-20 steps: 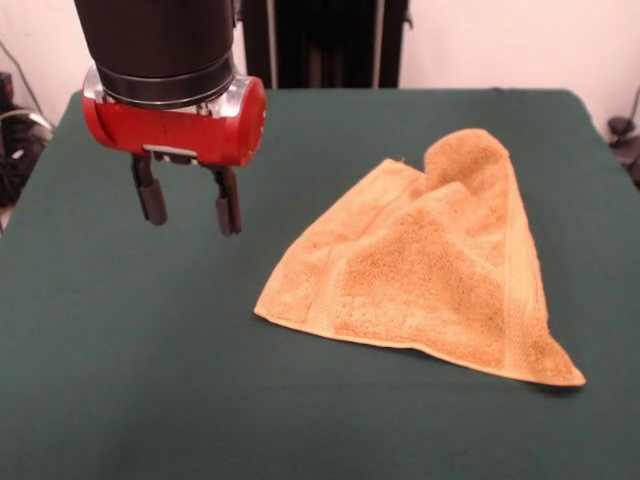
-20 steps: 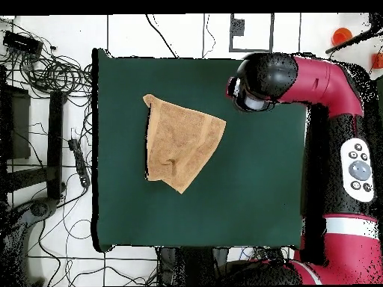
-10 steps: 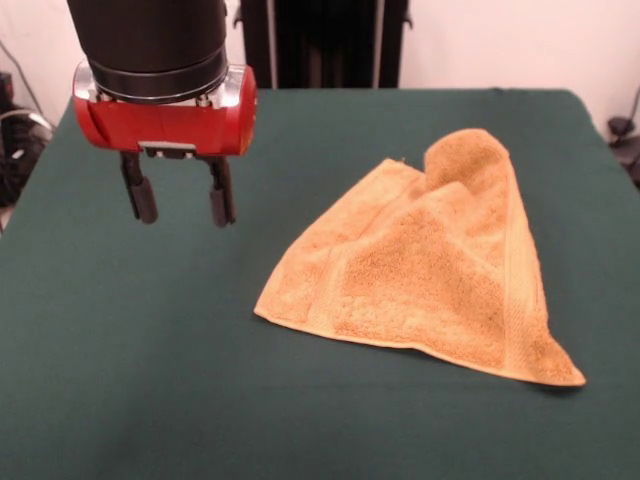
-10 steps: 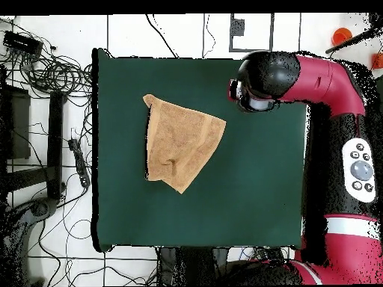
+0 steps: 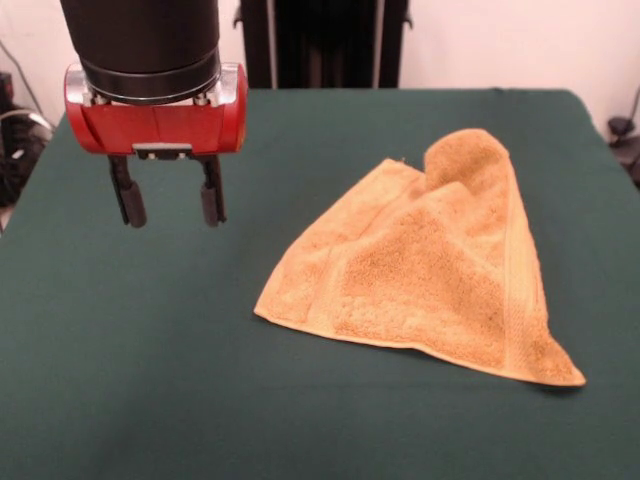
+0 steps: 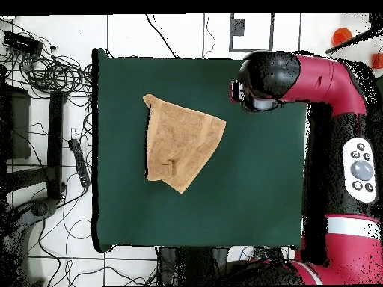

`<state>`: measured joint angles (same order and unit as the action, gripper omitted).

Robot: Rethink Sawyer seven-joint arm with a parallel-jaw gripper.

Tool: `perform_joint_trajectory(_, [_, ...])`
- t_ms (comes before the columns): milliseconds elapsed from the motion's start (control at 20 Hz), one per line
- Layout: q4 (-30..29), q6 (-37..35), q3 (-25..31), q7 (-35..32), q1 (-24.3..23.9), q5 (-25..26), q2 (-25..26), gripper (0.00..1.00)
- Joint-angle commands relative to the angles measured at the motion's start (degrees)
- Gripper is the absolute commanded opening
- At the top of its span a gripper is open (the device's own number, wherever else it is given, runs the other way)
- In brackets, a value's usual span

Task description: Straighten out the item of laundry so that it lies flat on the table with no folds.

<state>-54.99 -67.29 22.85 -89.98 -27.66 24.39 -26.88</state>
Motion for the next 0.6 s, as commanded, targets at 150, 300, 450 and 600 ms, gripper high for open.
perform_joint_trajectory(150, [-2.1,-4.7,4.0,13.4,1.4,-0.2,-1.4,1.00])
perform_joint_trajectory(300, [-3.0,-3.8,3.3,9.9,1.8,-0.9,-1.7,1.00])
perform_joint_trajectory(450, [-2.9,-2.9,2.8,8.5,2.0,-0.7,-1.8,1.00])
perform_joint_trajectory(600, [-3.3,-0.3,2.6,6.9,1.7,-0.6,-1.9,1.00])
